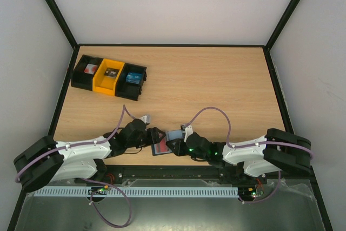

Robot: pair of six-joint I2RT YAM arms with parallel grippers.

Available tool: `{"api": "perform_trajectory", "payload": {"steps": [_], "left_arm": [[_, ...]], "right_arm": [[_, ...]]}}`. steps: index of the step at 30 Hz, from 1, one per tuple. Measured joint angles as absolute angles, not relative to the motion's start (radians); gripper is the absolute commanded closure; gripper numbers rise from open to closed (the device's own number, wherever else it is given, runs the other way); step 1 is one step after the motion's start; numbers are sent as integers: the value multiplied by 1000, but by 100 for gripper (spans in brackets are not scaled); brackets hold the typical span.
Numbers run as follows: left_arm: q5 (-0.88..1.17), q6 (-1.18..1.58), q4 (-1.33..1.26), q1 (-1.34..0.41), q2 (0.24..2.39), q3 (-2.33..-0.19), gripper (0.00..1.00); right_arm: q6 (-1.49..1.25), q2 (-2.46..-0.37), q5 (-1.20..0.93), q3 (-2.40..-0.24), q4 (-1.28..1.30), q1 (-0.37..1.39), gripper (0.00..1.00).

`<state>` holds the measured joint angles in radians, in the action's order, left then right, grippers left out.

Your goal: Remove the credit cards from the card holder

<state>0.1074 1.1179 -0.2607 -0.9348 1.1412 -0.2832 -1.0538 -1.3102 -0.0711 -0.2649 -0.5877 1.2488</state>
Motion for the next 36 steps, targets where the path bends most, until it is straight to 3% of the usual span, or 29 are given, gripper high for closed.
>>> {"api": "perform_trajectory", "payload": {"steps": [27,36], "left_arm": [[123,1118,-303,-934,1167,-283,39],[119,1118,-284,-935,1172,-295,41]], "right_arm": [[-1054,-1310,-71,-265,-588,1249,83],[-1051,-1309,-62,-265,-575,1249,76]]}}
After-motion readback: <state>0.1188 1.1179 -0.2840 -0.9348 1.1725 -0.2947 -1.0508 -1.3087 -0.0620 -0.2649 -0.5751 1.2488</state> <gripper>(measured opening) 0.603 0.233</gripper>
